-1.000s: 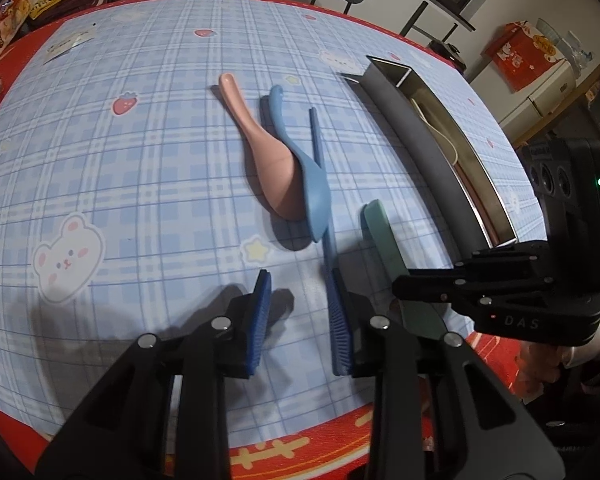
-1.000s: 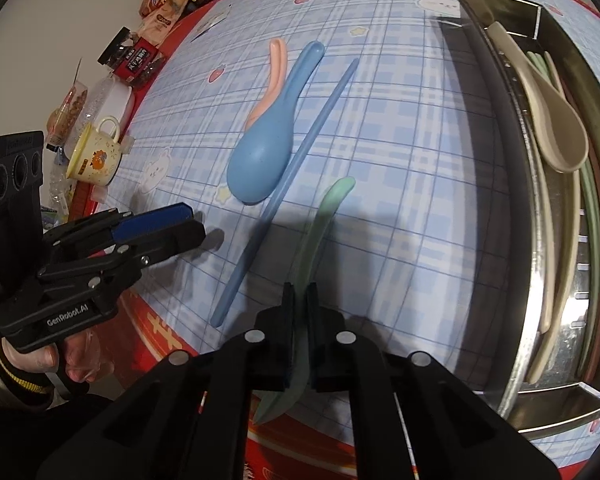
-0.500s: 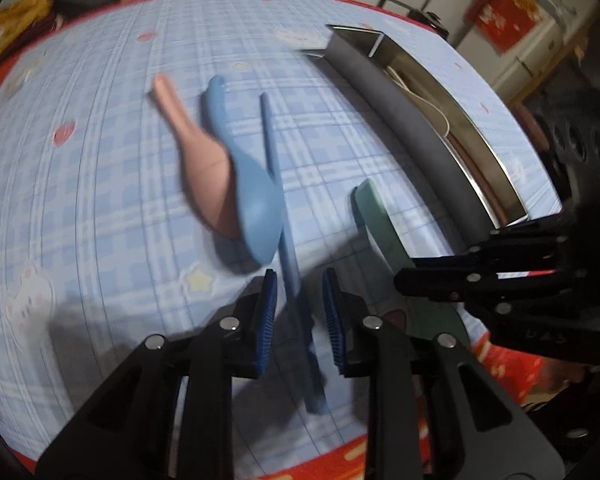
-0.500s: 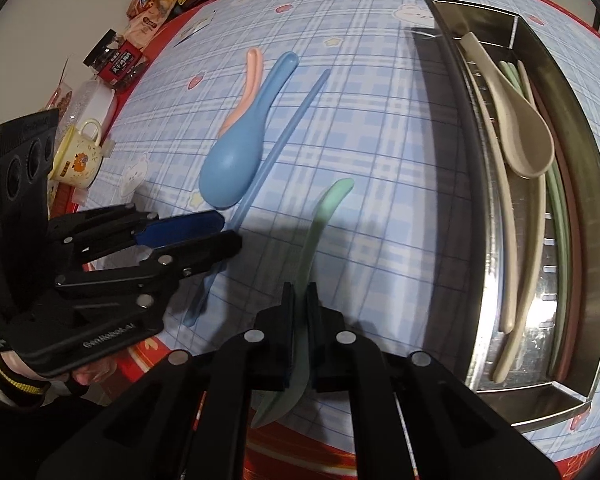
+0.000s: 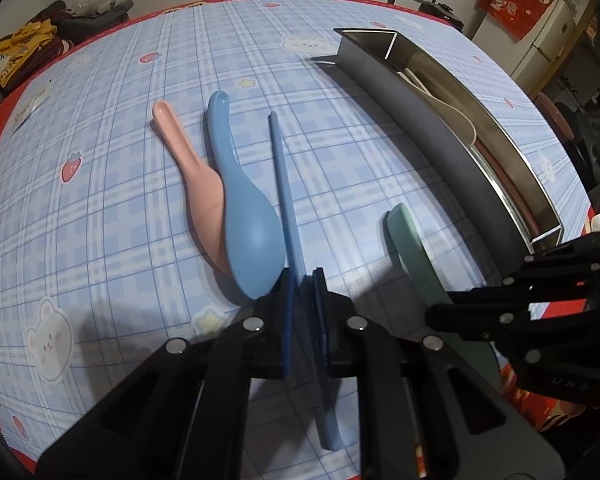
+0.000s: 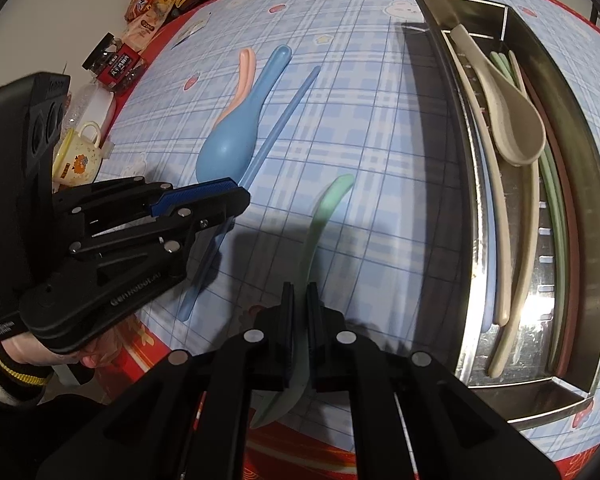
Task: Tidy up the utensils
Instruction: 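Grasp the blue chopstick with the left tool while the right tool holds the green spoon, then lower the blue chopstick into the tray with the left tool while the right tool drops the green spoon in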
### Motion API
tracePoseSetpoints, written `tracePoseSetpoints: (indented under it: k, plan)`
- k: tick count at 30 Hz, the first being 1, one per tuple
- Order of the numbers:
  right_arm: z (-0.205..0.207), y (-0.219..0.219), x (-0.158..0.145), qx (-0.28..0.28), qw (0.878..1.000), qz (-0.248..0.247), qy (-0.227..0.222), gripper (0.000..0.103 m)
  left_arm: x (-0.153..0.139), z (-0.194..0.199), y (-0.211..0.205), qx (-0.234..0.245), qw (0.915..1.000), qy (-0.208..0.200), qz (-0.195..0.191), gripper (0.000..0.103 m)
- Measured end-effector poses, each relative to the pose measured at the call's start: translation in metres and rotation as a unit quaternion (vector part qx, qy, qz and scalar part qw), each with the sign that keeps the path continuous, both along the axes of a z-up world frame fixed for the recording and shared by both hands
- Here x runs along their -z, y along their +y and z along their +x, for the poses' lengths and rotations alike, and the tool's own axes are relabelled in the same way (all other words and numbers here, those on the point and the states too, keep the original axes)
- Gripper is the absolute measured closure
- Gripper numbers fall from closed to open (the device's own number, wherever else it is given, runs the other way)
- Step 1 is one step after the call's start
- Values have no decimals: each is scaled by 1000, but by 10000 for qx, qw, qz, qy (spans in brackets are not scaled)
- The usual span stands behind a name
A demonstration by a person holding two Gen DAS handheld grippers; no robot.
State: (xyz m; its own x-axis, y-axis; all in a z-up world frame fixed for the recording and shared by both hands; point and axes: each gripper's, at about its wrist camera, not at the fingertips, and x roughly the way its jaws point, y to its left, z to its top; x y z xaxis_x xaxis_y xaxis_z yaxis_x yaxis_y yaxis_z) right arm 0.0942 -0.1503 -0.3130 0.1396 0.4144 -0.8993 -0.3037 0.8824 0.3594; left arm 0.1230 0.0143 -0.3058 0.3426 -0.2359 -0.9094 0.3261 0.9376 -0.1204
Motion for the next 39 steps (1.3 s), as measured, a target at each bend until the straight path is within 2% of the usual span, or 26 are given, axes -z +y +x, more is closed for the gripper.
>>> tracePoseSetpoints:
  k: [6,12,14,19,23,32,34,39]
  plan:
    - [-1,0,0,-25,10000,-28,-1,96,2,8,22,-391,9953,491,-734,93]
    - [-2,-7,-10,-10,9999,125,-98,96,9,6,52,-1144,9744,1091,-1596,93]
    - [-1,-10,-18,-30,9996,164,-221,96,7,3,59,-1354,9665,1158,-1848,93]
    - [2,-23,-37,-63,9986,218,-478,96,-11,-3,60,-1515,9595,1086,-2114,93]
    - [9,-41,-50,-115,9979,143,-627,96,-27,-4,54,-1557,9558,984,-2292,93]
    - [46,-91,-63,-310,9954,-327,-840,96,-49,16,5,-1625,9377,1015,-2897,93]
    - [53,-99,-64,-401,9948,-377,-861,96,-48,22,-10,-1673,9319,1080,-3032,93]
    - [70,-116,-66,-674,9923,-516,-899,96,-37,32,-39,-2034,9087,1342,-3389,93]
